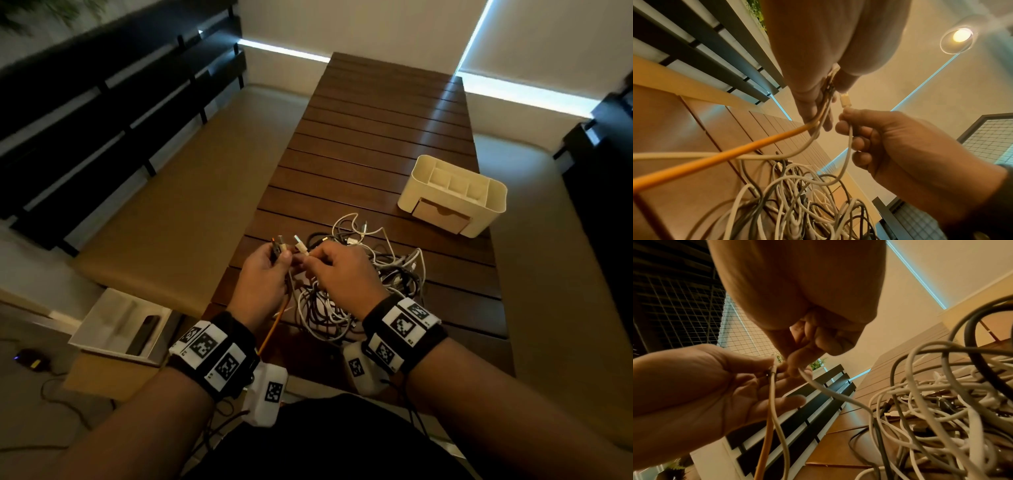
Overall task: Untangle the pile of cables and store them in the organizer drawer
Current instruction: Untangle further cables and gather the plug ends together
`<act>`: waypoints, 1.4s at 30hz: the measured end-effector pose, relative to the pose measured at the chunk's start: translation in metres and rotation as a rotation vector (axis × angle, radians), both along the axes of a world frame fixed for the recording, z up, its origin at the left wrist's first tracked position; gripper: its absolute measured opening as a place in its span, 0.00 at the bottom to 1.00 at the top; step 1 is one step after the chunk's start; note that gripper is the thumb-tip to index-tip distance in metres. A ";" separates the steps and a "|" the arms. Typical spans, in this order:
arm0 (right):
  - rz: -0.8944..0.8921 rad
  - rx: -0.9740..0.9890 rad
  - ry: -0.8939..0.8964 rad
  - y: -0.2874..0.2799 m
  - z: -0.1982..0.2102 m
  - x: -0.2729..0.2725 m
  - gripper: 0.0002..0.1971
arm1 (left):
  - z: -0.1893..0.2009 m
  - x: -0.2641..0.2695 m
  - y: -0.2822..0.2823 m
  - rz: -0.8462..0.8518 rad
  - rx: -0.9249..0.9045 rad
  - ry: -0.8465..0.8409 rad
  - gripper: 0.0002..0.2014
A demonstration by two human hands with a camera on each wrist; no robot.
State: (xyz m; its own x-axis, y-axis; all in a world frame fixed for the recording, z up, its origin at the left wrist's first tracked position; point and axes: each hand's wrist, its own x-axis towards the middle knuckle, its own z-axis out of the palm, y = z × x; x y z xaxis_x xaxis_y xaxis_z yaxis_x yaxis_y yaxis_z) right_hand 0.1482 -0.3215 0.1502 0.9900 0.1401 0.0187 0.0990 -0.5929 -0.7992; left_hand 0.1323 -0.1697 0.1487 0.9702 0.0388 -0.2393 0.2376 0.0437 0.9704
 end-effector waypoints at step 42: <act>0.462 -0.052 0.270 -0.015 -0.008 -0.009 0.09 | 0.024 -0.016 -0.002 0.246 -0.249 -0.114 0.07</act>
